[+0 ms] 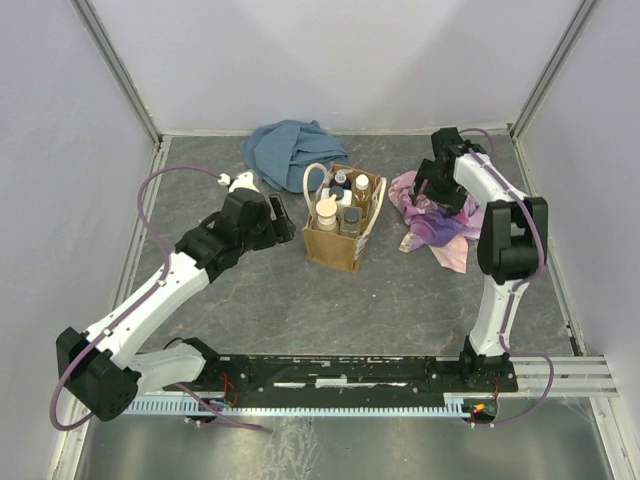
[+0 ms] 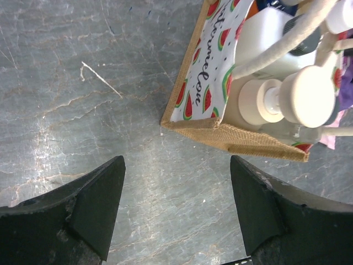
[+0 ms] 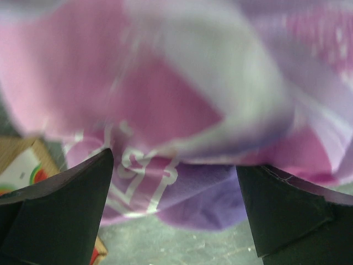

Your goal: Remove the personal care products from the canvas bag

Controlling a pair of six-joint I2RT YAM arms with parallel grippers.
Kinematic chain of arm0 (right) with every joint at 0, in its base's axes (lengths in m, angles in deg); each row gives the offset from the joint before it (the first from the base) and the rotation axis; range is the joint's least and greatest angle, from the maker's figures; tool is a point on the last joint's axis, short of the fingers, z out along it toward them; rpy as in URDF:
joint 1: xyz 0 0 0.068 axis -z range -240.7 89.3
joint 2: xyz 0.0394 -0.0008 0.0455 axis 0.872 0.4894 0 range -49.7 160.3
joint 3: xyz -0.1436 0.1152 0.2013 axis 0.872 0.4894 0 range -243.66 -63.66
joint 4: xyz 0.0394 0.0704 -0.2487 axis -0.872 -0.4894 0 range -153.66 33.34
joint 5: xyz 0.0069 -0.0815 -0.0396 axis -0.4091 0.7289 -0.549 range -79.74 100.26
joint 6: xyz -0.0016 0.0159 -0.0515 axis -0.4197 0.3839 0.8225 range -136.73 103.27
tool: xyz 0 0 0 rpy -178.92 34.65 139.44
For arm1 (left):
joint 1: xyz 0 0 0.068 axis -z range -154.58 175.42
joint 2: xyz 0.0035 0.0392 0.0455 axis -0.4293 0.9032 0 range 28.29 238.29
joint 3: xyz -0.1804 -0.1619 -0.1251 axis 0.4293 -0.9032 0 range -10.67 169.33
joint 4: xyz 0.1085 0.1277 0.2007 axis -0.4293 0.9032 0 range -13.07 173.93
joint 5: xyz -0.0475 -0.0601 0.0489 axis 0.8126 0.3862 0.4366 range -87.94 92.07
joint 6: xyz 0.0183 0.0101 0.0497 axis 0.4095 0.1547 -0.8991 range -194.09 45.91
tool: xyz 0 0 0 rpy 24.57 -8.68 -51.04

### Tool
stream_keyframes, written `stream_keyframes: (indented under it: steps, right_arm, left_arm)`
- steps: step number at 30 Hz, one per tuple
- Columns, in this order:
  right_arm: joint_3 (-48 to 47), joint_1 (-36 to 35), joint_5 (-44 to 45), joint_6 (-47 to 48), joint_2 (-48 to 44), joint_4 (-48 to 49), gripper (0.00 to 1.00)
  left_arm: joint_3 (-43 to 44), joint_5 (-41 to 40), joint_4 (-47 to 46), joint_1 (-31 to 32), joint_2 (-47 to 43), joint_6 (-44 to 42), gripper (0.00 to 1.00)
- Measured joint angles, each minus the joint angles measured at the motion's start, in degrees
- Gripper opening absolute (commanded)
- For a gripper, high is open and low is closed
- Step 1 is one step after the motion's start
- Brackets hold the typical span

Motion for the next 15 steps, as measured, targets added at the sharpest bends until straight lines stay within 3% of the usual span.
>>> stream_keyframes:
  steps: [5,15]
  right_arm:
    - [-1.46,4.44,-0.42,-0.94,6.23,-2.12,1.00]
    - [-3.39,20.70,1.73,-4.33,6.16,-3.72,1.00]
  left_arm:
    - [0.00,0.74,0.50,0.00,-0.31,0.52,0.84]
    - [0.04,0.74,0.96,0.00,-2.89,0.57,0.85]
